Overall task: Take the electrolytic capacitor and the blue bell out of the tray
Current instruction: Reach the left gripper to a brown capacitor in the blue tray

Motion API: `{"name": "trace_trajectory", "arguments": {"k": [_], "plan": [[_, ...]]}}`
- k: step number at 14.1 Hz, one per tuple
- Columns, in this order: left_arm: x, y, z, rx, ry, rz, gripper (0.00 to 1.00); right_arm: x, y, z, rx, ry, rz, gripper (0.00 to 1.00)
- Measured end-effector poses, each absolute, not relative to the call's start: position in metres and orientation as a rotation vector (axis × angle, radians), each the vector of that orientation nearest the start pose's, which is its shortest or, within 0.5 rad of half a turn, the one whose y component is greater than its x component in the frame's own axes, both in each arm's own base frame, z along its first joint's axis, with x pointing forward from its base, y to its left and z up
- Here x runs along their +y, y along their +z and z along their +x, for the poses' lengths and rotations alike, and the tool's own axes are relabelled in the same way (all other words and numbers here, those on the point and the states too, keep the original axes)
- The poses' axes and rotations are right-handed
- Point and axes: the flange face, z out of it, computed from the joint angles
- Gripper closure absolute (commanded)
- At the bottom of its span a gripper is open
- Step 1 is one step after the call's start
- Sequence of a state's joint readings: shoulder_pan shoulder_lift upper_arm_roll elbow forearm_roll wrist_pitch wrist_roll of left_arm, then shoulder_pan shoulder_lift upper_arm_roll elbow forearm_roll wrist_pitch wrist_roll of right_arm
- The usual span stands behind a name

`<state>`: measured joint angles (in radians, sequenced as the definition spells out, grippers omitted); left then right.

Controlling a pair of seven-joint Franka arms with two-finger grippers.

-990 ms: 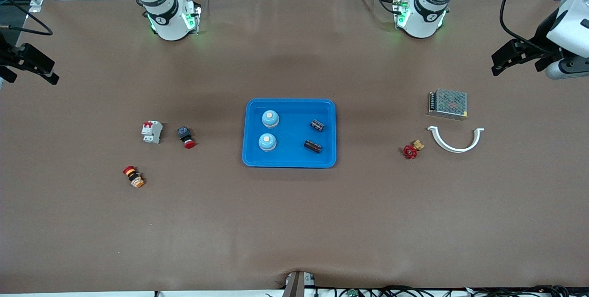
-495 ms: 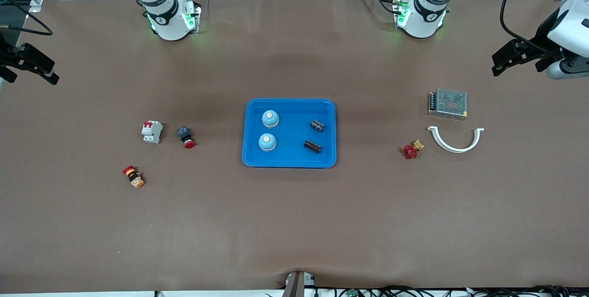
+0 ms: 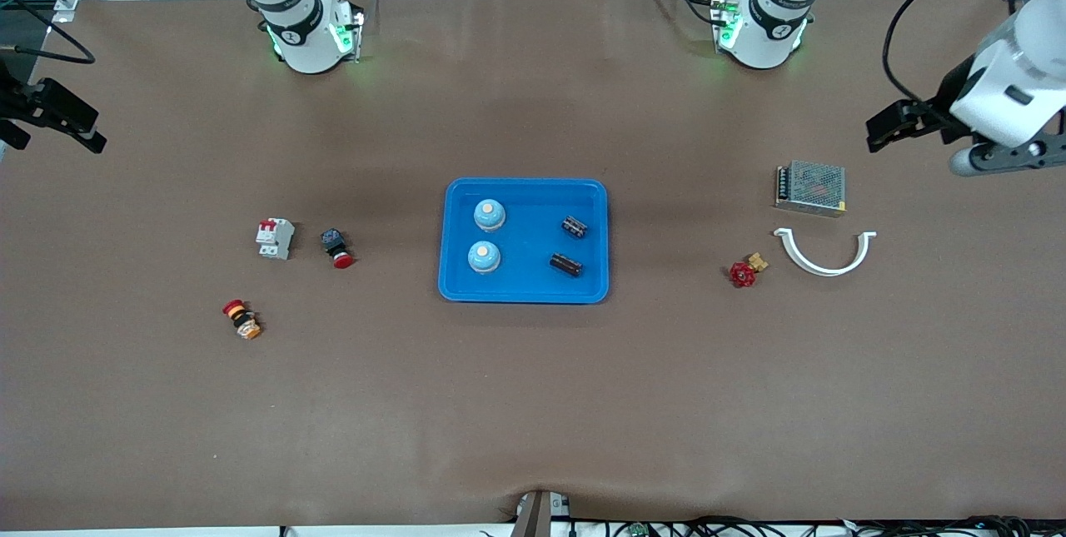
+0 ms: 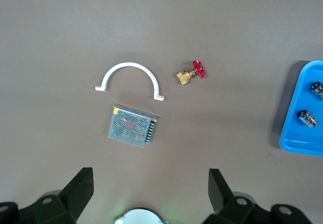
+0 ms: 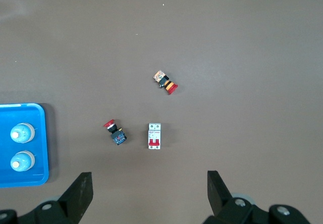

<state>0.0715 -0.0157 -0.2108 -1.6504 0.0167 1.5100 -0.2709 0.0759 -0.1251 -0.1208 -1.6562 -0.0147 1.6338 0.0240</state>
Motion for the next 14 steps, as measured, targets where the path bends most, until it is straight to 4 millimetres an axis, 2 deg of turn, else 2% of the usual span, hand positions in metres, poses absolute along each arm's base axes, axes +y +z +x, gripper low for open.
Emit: {"name": "trace_trajectory", "arguments": {"k": [10,14], "plan": [[-0.249,0.447,0.519,-0.61,0.233,-3.065,0.0,-0.029,0.657,0.521,0.107,-0.161,-3.136,0.0],[-0.32,0.392,0.51,-0.799,0.232,-3.051,0.0,-0.028,0.651,0.524,0.105,-0.14,-3.139,0.0]]}}
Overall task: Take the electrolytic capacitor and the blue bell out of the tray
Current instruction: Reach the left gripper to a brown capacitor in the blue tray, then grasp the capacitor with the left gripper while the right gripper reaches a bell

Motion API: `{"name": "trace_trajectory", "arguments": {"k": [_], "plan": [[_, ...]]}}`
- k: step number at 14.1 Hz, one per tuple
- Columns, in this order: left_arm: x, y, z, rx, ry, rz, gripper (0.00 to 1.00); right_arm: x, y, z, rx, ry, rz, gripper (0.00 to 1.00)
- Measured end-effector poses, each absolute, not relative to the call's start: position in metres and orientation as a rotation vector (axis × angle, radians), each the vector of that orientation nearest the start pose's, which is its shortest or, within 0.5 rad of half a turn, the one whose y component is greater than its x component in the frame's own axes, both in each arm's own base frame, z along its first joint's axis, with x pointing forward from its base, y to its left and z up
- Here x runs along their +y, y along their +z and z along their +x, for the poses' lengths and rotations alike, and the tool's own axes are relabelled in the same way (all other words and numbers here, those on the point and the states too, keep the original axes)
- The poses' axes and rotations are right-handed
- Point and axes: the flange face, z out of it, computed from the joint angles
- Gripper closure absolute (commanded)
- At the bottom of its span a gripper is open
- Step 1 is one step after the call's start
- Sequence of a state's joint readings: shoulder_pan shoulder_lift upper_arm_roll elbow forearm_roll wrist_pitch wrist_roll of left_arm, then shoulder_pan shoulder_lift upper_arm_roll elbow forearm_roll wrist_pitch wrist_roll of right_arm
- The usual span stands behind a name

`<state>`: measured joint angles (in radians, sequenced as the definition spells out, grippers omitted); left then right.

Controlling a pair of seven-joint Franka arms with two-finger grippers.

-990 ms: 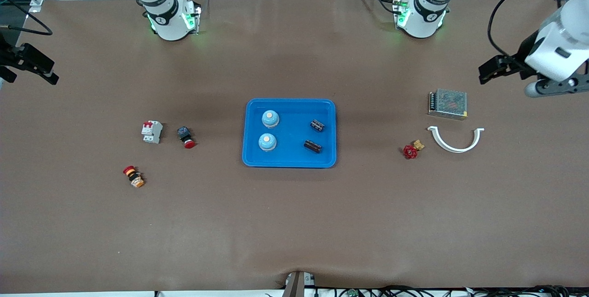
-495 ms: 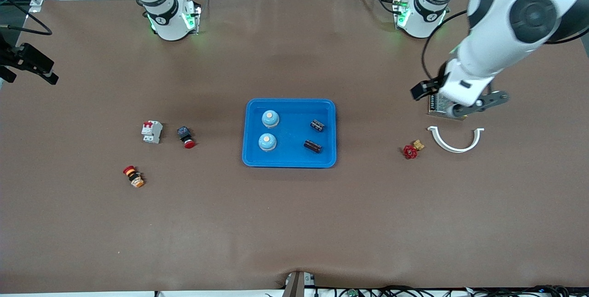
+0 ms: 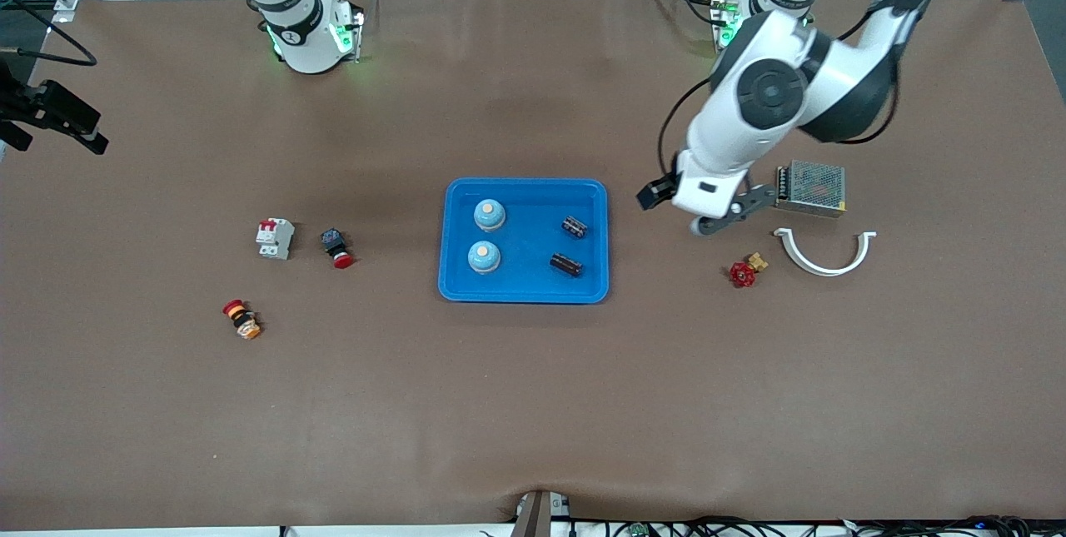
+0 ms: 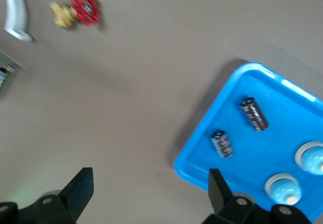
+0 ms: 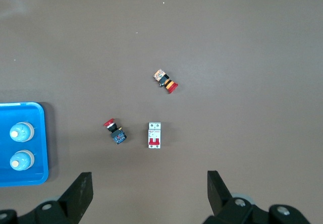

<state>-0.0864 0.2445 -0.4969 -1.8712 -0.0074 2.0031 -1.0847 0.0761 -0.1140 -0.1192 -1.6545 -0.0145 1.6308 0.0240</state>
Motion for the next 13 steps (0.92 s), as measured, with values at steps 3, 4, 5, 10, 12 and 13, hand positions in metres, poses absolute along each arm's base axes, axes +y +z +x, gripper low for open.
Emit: {"name": "trace_trajectory", "arguments": {"k": [3,4,5,10,12,13], "plan": [[-0.365,0.349,0.495,-0.951,0.221,-2.984,0.0,-0.027,0.647,0.527,0.102,-0.126,-3.14,0.0],[-0.378,0.334,0.49,-1.001,0.215,-2.953,0.0,-0.025,0.646,0.527,0.094,-0.123,-3.141,0.0],[-0.389,0.32,0.486,-1.047,0.209,-2.925,0.0,-0.021,0.645,0.528,0.079,-0.12,-3.141,0.0],[-0.433,0.259,0.479,-1.268,0.142,-2.797,0.13,0.047,0.643,0.526,-0.117,-0.1,-3.135,0.0],[-0.447,0.244,0.477,-1.333,0.138,-2.761,0.2,0.088,0.639,0.523,-0.185,-0.087,-3.128,0.0],[-0.454,0.236,0.475,-1.349,0.129,-2.751,0.23,0.111,0.634,0.522,-0.168,-0.076,-3.128,0.0]]}}
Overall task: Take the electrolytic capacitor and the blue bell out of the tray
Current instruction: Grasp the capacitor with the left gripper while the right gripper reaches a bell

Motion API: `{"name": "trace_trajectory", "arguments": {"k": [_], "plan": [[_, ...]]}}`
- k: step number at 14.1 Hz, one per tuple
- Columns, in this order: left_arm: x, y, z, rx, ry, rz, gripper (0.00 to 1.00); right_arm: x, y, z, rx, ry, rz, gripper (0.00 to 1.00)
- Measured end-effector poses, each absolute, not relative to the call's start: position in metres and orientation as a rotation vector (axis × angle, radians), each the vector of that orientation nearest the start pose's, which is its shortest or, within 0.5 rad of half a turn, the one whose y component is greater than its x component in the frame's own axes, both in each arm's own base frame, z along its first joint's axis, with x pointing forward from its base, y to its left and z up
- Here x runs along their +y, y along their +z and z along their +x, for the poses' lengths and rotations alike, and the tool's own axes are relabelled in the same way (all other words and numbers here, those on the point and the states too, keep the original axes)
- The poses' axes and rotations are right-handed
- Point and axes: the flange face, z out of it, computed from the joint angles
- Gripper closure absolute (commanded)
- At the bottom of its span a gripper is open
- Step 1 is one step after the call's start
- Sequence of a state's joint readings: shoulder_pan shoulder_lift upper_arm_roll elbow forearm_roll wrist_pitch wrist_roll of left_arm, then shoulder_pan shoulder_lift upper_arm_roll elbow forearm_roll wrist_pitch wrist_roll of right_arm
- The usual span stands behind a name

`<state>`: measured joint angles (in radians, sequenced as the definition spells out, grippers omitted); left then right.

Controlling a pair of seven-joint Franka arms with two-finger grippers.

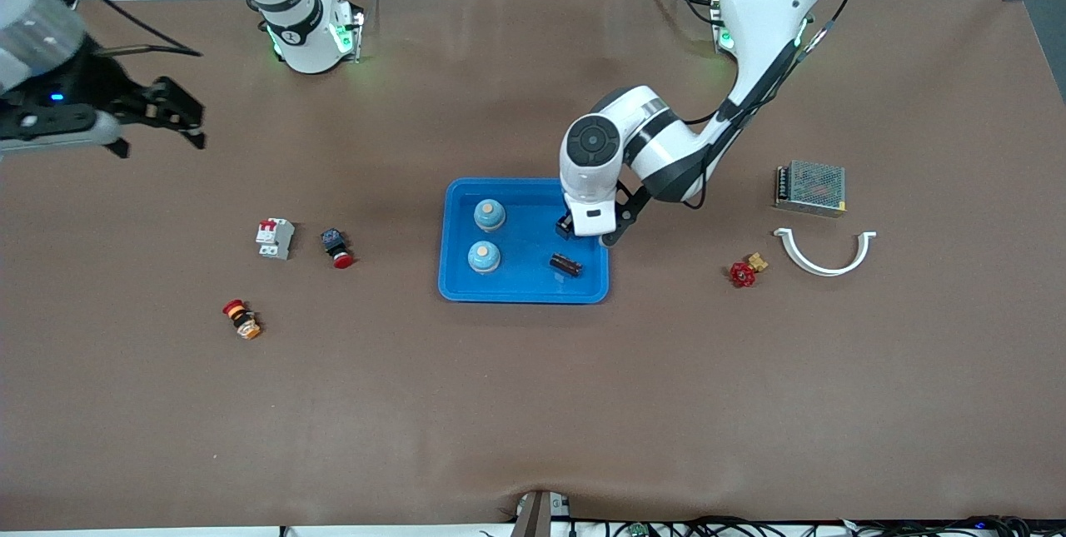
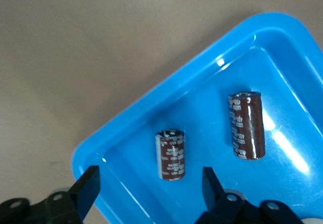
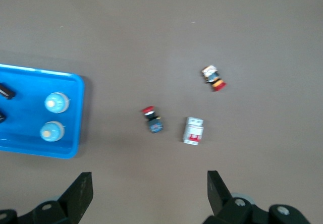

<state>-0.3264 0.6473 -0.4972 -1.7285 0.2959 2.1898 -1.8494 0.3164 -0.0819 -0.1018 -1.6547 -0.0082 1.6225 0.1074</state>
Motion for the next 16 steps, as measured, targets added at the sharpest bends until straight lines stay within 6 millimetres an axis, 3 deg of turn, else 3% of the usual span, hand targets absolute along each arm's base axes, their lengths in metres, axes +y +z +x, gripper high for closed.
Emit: {"name": "trace_trajectory", "arguments": {"k": [4,6,8,10,11,16], "plan": [[-0.467,0.207,0.471,-1.423,0.097,-2.73,0.38,0.208,0.591,0.527,-0.059,-0.046,-3.122,0.0],[-0.466,0.199,0.473,-1.437,0.092,-2.723,0.51,0.251,0.554,0.533,0.006,-0.033,-3.123,0.0],[-0.465,0.195,0.474,-1.437,0.096,-2.719,0.69,0.284,0.517,0.539,0.019,-0.028,-3.131,0.0],[-0.465,0.195,0.474,-1.438,0.096,-2.719,0.9,0.302,0.485,0.545,0.009,-0.028,-3.137,0.0],[-0.466,0.196,0.474,-1.439,0.095,-2.721,0.94,0.308,0.47,0.547,-0.001,-0.029,-3.138,0.0],[-0.466,0.198,0.476,-1.438,0.086,-2.727,1.0,0.335,0.4,0.548,-0.058,0.016,-3.166,0.0]]}}
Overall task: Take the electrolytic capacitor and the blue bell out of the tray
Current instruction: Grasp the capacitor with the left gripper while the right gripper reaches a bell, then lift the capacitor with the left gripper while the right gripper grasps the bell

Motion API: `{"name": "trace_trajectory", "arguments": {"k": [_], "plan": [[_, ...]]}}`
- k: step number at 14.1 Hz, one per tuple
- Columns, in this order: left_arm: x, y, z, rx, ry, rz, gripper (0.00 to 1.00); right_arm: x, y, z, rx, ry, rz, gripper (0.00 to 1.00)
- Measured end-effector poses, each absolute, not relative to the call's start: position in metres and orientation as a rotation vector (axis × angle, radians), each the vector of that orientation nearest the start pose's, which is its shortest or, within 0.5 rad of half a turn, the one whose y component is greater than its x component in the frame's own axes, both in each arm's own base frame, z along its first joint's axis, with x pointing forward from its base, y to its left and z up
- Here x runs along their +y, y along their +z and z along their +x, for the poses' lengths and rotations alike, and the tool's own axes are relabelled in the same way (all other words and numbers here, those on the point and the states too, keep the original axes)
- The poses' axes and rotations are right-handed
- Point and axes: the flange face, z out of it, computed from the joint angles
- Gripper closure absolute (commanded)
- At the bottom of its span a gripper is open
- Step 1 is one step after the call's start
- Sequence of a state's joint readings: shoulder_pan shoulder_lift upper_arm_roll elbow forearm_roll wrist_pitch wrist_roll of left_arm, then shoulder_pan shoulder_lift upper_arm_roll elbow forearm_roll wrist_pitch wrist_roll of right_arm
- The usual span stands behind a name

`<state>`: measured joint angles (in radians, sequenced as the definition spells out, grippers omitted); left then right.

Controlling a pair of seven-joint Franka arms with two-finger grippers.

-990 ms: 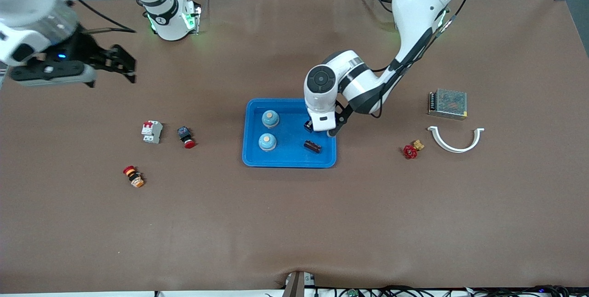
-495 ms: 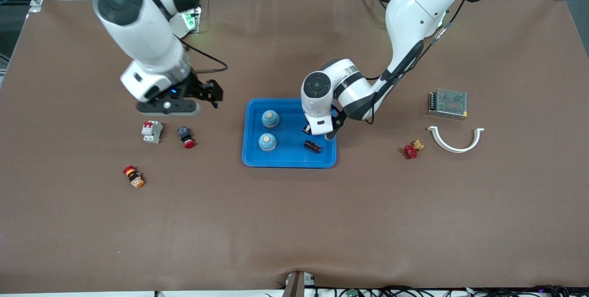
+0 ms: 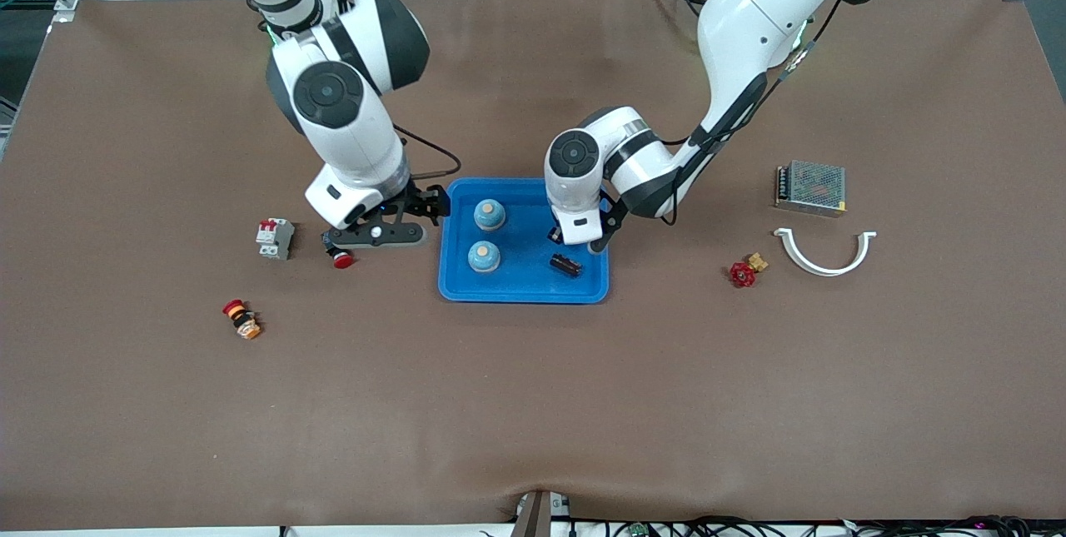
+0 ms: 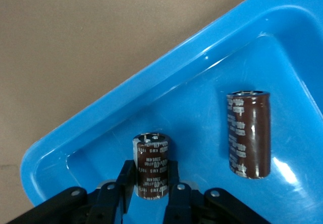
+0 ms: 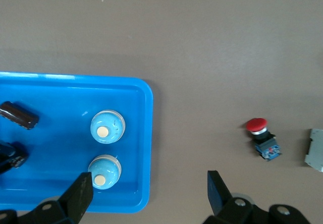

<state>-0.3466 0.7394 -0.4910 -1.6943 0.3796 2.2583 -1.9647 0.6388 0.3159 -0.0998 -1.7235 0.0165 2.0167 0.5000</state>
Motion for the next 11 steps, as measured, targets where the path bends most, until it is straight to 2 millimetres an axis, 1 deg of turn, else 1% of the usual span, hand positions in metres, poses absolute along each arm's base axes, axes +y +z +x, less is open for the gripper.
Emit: {"name": "trace_trajectory", "arguments": {"k": [2,3,4,6,8,11], "plan": [[-0.466,0.207,0.483,-1.443,0.06,-2.741,1.0,0.347,0.377,0.546,-0.086,0.025,-3.173,0.0],[-0.465,0.214,0.488,-1.451,0.043,-2.746,1.0,0.354,0.367,0.545,-0.099,0.022,-3.174,0.0],[-0.463,0.225,0.492,-1.452,0.023,-2.752,1.0,0.359,0.358,0.545,-0.109,0.015,-3.173,0.0],[-0.454,0.252,0.502,-1.412,-0.022,-2.767,1.0,0.368,0.34,0.546,-0.114,-0.01,-3.167,0.0],[-0.437,0.283,0.511,-1.303,-0.065,-2.784,1.0,0.375,0.321,0.548,-0.107,-0.034,-3.162,0.0],[-0.401,0.322,0.529,-1.137,-0.098,-2.796,1.0,0.381,0.295,0.549,-0.111,-0.05,-3.16,0.0]]}}
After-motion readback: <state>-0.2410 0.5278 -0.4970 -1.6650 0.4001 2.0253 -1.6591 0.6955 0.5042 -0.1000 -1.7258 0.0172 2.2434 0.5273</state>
